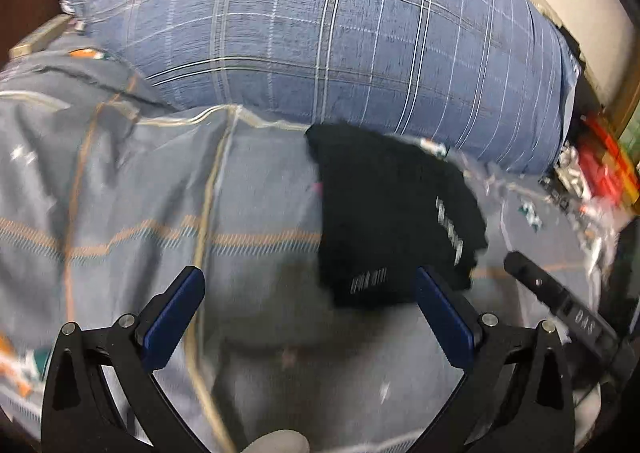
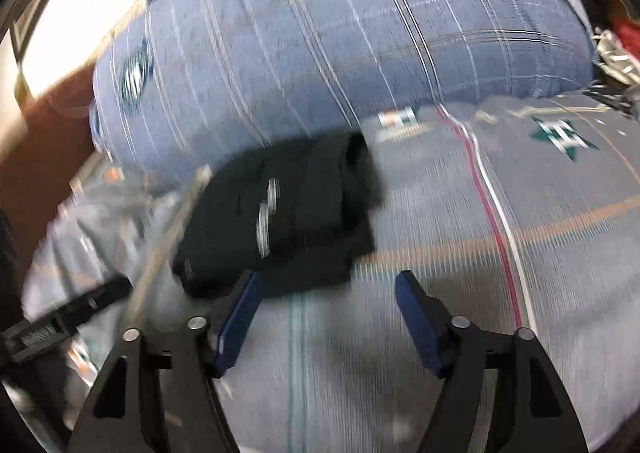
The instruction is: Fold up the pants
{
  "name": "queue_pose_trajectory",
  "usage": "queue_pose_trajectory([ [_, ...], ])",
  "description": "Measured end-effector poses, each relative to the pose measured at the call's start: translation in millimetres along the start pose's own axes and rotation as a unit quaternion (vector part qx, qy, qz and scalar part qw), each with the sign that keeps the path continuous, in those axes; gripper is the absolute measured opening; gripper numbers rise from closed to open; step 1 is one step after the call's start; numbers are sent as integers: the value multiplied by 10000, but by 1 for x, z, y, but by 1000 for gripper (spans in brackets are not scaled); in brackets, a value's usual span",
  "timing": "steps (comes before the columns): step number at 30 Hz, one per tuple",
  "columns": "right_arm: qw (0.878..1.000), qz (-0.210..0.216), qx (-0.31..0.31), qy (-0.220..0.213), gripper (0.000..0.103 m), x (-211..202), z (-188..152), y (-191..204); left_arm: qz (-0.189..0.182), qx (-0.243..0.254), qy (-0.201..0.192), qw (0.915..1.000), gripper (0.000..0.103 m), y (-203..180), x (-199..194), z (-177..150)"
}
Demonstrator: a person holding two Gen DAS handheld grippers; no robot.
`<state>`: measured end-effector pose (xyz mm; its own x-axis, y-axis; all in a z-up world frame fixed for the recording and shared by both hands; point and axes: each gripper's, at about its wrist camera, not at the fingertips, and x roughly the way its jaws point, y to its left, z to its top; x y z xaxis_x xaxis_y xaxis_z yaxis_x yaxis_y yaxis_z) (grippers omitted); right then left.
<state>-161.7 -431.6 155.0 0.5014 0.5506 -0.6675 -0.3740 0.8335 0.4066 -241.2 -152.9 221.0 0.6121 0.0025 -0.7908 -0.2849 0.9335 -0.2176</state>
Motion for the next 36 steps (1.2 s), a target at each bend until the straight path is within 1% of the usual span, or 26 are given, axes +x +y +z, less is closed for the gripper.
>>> queue_pose_trajectory([
  [2,9995,251,160,142,78,24,25,-12,-257,-117,157,9995,103,2,21,21],
  [3,9987,352,251,274,78,41,37,-19,-297,-175,267,9990,103,4,32,28],
  [4,9979,401,345,373,78,53,44,-24,-333,-232,356,9985,103,5,42,35],
  [6,9948,566,620,584,78,80,57,-37,-560,-324,540,9964,103,7,64,47],
  [8,9916,700,807,730,78,99,64,-44,-646,-419,773,9940,103,9,89,54],
  [9,9908,744,845,755,79,105,65,-45,-763,-432,849,9925,103,8,100,57],
  [10,9896,834,841,817,78,113,66,-43,-802,-409,970,9912,103,6,113,60],
  [11,9914,876,715,653,78,122,67,-41,-781,-413,1057,9905,103,5,122,61],
  [13,9906,869,626,849,75,137,67,-34,-950,-462,1211,9870,103,0,139,62],
  [14,9899,894,575,943,72,144,67,-31,-1006,-465,1292,9854,92,-4,143,62],
  [15,9901,878,524,966,64,148,68,-28,-1084,-464,1335,9840,73,-7,144,62],
  [16,9898,899,488,988,52,148,68,-24,-1227,-446,1312,9827,63,-11,140,63],
  [17,9891,956,480,1009,48,148,70,-20,-1230,-403,1272,9834,59,-13,135,65],
  [19,9893,1024,344,983,38,143,72,-12,-1137,-277,1107,9869,59,-19,124,72],
  [21,9891,1119,235,928,35,137,78,-4,-1108,-279,1021,9882,58,-20,120,80],
  [23,9893,1212,242,771,34,131,88,2,-1127,-338,935,9887,58,-18,119,92],
  [25,9895,1255,258,664,35,130,94,5,-1052,-403,924,9893,61,-16,125,101],
  [26,9901,1210,267,662,35,133,96,5,-948,-407,964,9900,64,-15,130,104],
  [27,9910,1105,278,707,36,140,96,4,-762,-366,1020,9912,64,-14,137,105],
  [28,9918,966,260,796,40,148,96,3,-471,-273,1082,9926,64,-14,145,104],
  [29,9926,793,229,888,41,155,95,2,-285,-211,1149,9927,64,-13,149,104],
  [30,9931,594,224,990,42,162,94,0,-319,-224,1225,9917,64,-10,150,103],
  [31,9919,594,352,1066,42,162,94,-5,-521,-320,1245,9903,64,-6,144,103],
  [32,9915,686,444,1014,42,156,95,-7,-615,-371,1150,9908,64,-2,135,104],
  [34,9943,749,383,649,42,133,101,-6,-802,-428,852,9922,65,4,114,110],
  [36,9967,719,199,324,42,115,109,1,-874,-514,781,9918,70,6,110,119],
])
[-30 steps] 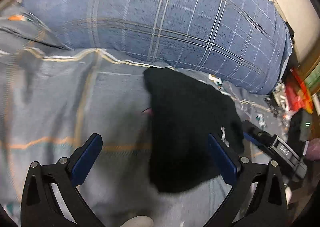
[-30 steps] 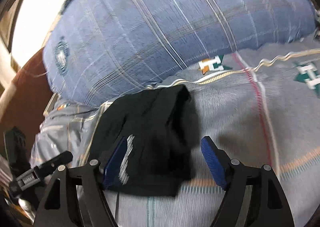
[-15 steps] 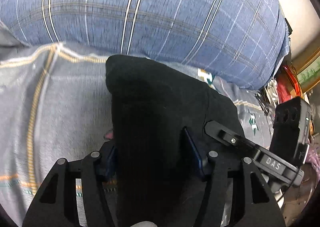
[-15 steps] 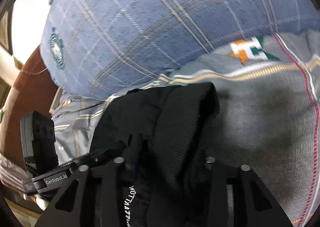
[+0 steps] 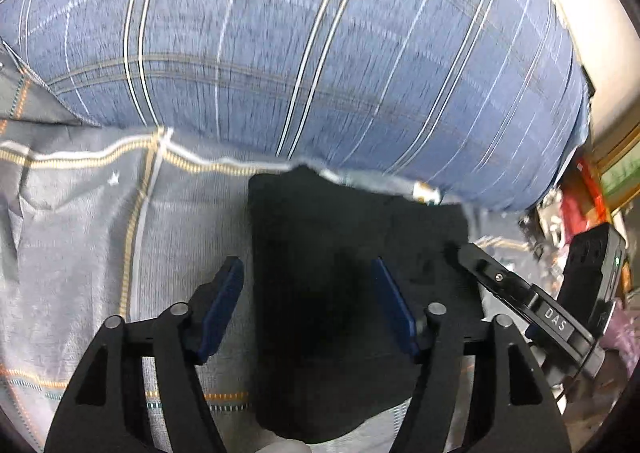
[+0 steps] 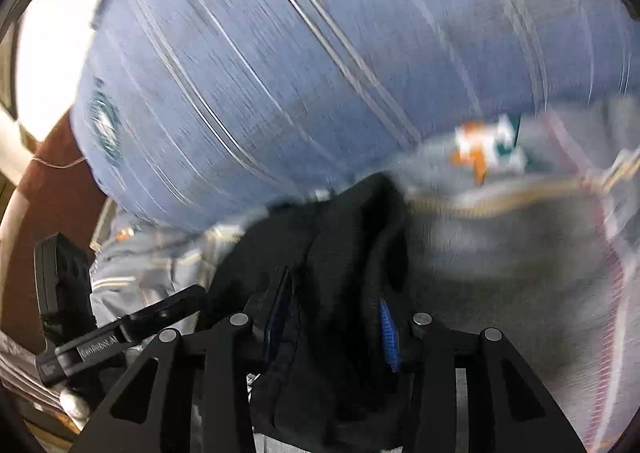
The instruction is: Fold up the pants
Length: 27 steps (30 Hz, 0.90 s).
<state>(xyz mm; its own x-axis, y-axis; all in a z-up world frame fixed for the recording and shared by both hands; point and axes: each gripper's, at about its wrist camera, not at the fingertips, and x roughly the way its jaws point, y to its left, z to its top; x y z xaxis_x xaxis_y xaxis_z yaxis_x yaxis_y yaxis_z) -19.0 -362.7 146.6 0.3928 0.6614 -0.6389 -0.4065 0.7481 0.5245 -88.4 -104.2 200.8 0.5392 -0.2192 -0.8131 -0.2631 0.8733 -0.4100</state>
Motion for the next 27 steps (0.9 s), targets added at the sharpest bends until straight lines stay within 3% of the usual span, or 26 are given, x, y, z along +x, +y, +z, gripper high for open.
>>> queue_pose_trajectory([
  [5,9999,72,66,88,42,20,25,11,449,37,269,9986,70,-11,45,20],
  [9,9971,-661,-75,375,42,56,24,8,838,28,639,9944,71,-1,75,4],
  [12,9899,-1198,-377,657,41,69,14,-1,527,-146,611,9966,71,4,66,-2],
  [15,9873,-1454,-583,254,45,44,11,6,481,-20,307,9984,71,0,37,-5],
  [18,9950,-823,-495,-270,49,-1,0,19,500,62,129,9986,73,2,13,-19],
  [21,9981,-296,-454,-286,49,-20,-24,25,674,124,229,9974,76,12,14,-46],
  [23,9989,-249,-390,-84,50,-14,-44,23,793,123,209,9966,86,13,21,-58],
  [25,9981,-461,-356,200,50,4,-56,17,755,19,163,9970,86,16,21,-63],
  [27,9979,-525,-344,128,50,2,-58,12,734,-36,218,9971,86,16,8,-62],
])
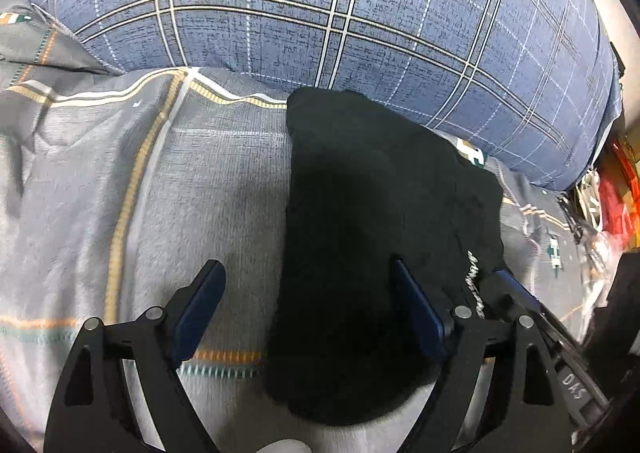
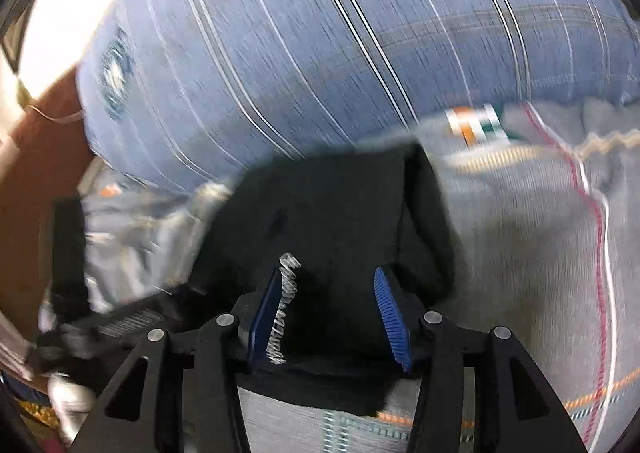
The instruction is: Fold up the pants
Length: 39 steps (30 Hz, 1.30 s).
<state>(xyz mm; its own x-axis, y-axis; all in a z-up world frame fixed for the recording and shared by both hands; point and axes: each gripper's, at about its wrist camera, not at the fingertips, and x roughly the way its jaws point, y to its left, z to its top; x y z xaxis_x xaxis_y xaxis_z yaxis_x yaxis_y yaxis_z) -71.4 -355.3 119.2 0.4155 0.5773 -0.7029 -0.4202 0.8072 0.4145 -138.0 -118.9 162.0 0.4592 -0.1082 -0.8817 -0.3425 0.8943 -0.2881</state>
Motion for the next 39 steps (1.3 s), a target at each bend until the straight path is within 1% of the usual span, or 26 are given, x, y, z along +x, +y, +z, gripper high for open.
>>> queue_pose_trajectory([
  [2,9998,138,30,-143,52,-18,-1,3,-48,71,-376,9993,86,0,-28,-6],
  [3,9995,223,34,-233,52,-27,-3,5,1,133,-528,9985,86,-2,-36,-12],
  [4,9991,263,-15,-337,52,-36,-10,8,63,191,-592,9980,86,-2,-37,-15],
  [5,9990,230,-73,-363,54,-40,-15,11,130,258,-560,9980,86,-4,-33,-18],
  [6,9992,166,-123,-341,61,-40,-21,12,215,360,-350,9985,86,-5,-22,-28],
  [7,9995,103,-158,-235,64,-36,-28,12,265,386,-181,9987,86,-5,-13,-32],
  [9,9998,31,-61,195,64,-21,-36,9,259,311,19,9992,86,-5,-5,-39],
  [10,9996,36,37,271,64,-18,-39,7,230,290,-3,9993,86,-5,-10,-41],
  [12,9999,72,79,122,64,-28,-45,6,300,444,-205,9984,86,-10,-28,-43],
  [14,9999,115,-38,-27,64,-43,-51,9,370,530,-452,9969,86,-14,-40,-45],
  [16,9998,183,-50,-70,64,-49,-51,8,193,410,-600,9972,86,-7,-50,-46],
  [18,9997,197,133,-93,64,-50,-44,1,-152,97,-441,9989,86,9,-45,-41],
  [20,9986,299,426,-73,64,-43,-33,-10,-454,-249,-313,9982,86,23,-36,-41],
  [21,9978,318,578,-11,64,-38,-27,-14,-491,-438,-227,9976,86,32,-27,-40],
  [22,9958,376,824,108,66,-28,-21,-21,-538,-516,-185,9970,86,35,-24,-41],
  [24,9929,582,1014,236,65,-17,-16,-25,-666,-616,-24,9959,86,35,-14,-41],
  [25,9915,661,1055,365,52,-9,-14,-24,-620,-618,36,9962,86,32,-10,-42],
  [27,9929,469,998,451,34,-8,-13,-20,-425,-378,86,9983,86,19,-13,-43],
  [29,9928,590,938,463,33,-17,-18,-18,-382,-207,234,9988,86,9,-13,-49],
  [30,9932,545,912,476,31,-21,-22,-19,-179,-69,279,9994,86,3,-9,-55],
  [31,9936,430,906,520,31,-22,-26,-21,-29,117,195,9997,86,-3,-8,-59],
  [32,9941,224,894,579,31,-23,-31,-25,162,336,102,9993,86,-9,-9,-63],
  [33,9943,98,880,590,33,-25,-34,-27,422,547,18,9976,86,-18,-12,-69],
  [34,9948,67,884,500,34,-32,-38,-29,457,640,-46,9969,86,-22,-16,-73],
  [36,9961,183,821,276,34,-50,-44,-28,428,809,-290,9954,86,-30,-33,-82],
  [39,9993,1,370,-113,35,-77,-52,-12,645,983,-994,9881,86,-37,-72,-94],
])
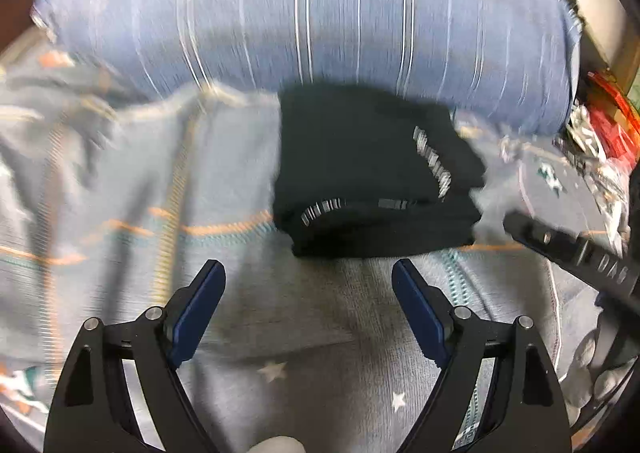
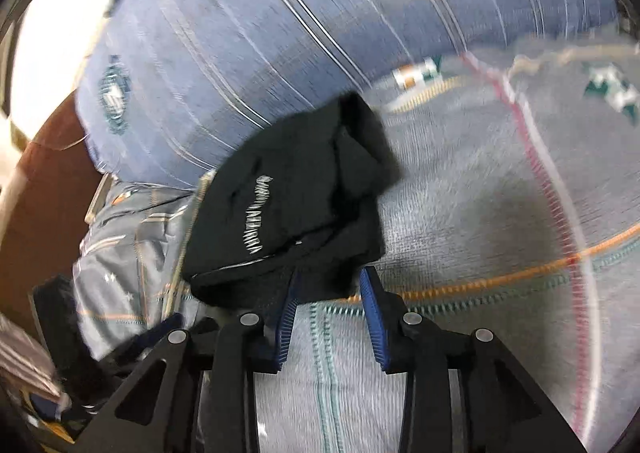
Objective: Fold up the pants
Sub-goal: 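Open both grippers and pull them back from the folded pants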
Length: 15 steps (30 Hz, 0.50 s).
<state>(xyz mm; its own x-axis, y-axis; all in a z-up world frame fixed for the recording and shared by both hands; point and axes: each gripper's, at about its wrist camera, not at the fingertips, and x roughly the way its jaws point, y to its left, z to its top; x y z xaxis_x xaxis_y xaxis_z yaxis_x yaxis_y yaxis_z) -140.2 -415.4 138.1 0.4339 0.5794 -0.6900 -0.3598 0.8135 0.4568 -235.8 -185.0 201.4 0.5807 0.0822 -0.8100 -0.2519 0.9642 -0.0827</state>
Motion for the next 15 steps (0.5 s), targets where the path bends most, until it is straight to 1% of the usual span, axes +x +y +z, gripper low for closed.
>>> queue_pose_trajectory([
  [1,9994,-152,-246,-193,35,-11,-7,7,169,-13,-305,9994,86,0,-17,-1],
  [2,9981,-272,-424,-358,35,-20,-14,14,313,-36,-525,9981,86,3,-27,-2],
  [3,9962,-375,-586,-517,36,-27,-19,21,483,-63,-790,9957,87,9,-41,-4],
  [4,9937,-477,-745,-683,40,-35,-27,27,721,-125,-1113,9911,87,10,-58,-7],
  [5,9909,-595,-867,-838,44,-39,-32,34,862,-179,-1270,9880,94,11,-70,-11],
  [6,9861,-777,-1022,-1057,56,-45,-40,41,1043,-264,-1432,9838,103,13,-80,-14],
  [7,9821,-908,-1123,-1207,76,-48,-47,45,1214,-378,-1587,9791,103,16,-88,-16],
  [8,9795,-974,-1203,-1291,85,-48,-52,49,1325,-481,-1652,9761,103,19,-91,-17],
  [9,9773,-1018,-1310,-1321,94,-46,-57,52,1347,-529,-1577,9768,103,23,-88,-16],
  [11,9781,-1030,-1461,-1064,94,-36,-61,56,1330,-498,-1270,9817,103,28,-76,-15],
  [13,9823,-895,-1418,-829,94,-29,-65,56,1314,-483,-1004,9850,103,31,-69,-21],
  [15,9833,-859,-1382,-813,94,-28,-68,56,1331,-464,-888,9860,103,29,-62,-26],
])
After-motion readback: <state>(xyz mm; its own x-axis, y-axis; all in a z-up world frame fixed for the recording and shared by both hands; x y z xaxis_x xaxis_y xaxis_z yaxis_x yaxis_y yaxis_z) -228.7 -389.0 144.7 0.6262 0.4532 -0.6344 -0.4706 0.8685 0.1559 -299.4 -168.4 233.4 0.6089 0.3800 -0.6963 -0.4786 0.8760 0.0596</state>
